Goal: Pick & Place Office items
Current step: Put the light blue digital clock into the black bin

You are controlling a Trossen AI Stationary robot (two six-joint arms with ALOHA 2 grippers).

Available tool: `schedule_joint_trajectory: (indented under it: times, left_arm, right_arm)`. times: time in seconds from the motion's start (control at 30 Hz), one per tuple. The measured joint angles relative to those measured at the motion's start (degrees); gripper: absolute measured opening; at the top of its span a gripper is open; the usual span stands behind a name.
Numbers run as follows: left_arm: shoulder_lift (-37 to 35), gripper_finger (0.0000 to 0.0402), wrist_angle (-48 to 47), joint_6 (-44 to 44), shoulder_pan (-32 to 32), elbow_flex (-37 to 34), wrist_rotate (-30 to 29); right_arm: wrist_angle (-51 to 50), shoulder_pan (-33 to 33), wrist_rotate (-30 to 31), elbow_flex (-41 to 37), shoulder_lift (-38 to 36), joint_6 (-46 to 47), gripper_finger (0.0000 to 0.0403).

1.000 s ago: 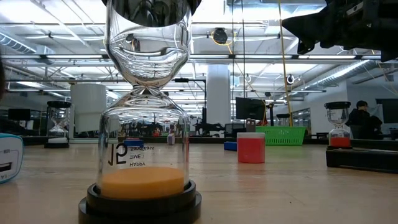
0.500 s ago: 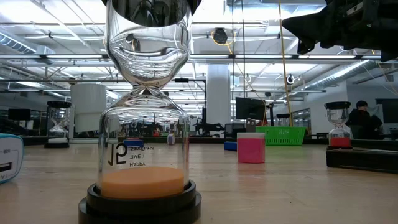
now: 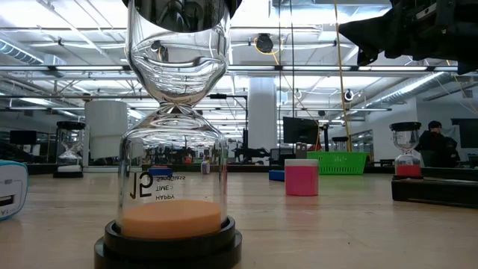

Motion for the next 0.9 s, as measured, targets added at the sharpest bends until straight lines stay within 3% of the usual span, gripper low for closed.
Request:
schedule_joint_trajectory:
  times: [0.23,0.4,0.53,0.9]
  left_arm:
    - [0.0,0.0167,-0.26,0.51,0.23,0.0,0.0]
    - [0.0,0.018,-0.06,1.67,0.23,0.0,-0.11]
    - [0.0,0.0161,0.93,3.09,0.59,0.0,-0.13]
    - [-0.02,0.0062,2.49,13.24,3.41,2.67,-3.41]
  right_arm:
    - [0.01,0.02,0.0,0.0,0.0,0.0,0.0]
    - [0.0,0.01,0.0,0.0,0.0,0.0,0.0]
    - [0.01,0.0,0.0,0.0,0.0,0.0,0.0]
    - [-0.01,0.02,0.0,0.0,0.0,0.0,0.0]
